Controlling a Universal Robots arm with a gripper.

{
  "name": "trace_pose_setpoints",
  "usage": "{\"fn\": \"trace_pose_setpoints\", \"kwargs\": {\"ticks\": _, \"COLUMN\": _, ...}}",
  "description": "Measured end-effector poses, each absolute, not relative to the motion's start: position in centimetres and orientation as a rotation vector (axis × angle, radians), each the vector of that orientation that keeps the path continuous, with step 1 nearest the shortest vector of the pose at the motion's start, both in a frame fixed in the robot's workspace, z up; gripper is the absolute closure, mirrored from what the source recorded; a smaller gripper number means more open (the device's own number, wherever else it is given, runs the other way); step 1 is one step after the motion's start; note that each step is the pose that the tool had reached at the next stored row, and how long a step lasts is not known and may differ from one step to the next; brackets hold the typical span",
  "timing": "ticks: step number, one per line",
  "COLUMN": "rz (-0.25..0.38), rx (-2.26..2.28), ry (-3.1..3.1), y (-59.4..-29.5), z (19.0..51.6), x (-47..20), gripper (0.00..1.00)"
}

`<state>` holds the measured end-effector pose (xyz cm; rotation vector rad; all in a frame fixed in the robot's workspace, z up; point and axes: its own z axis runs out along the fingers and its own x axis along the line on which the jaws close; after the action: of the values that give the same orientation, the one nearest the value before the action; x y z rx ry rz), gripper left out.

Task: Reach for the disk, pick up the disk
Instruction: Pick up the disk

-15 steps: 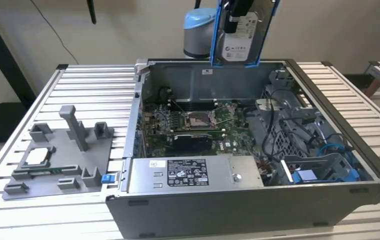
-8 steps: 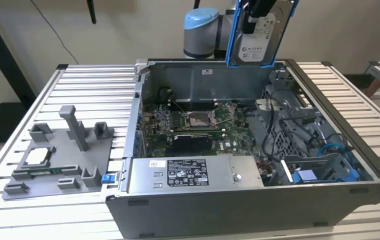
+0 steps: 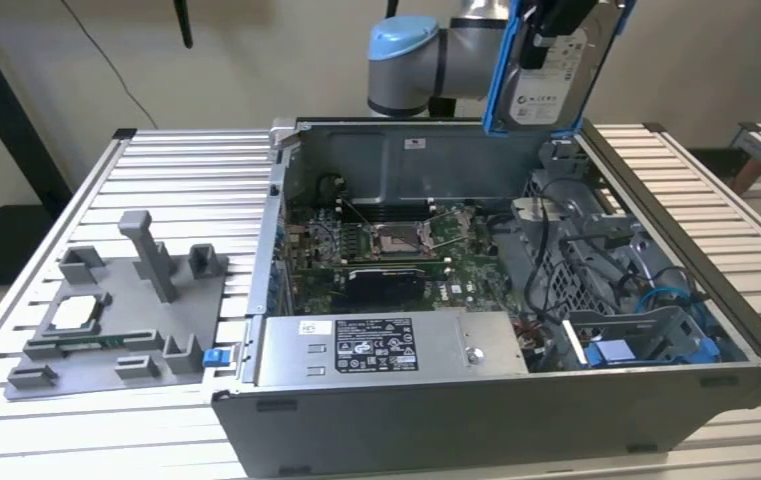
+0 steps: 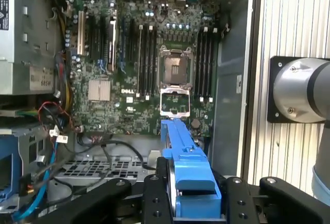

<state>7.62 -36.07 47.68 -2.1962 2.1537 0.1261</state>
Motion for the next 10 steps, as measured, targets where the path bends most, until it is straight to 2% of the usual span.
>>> {"fn": "trace_pose_setpoints", "kwargs": {"ticks": 10, "rz": 0.126, "rx": -2.196, "ry": 2.154, "y": -36.1, "z": 47.6, "x": 9.3, "gripper": 1.0}}
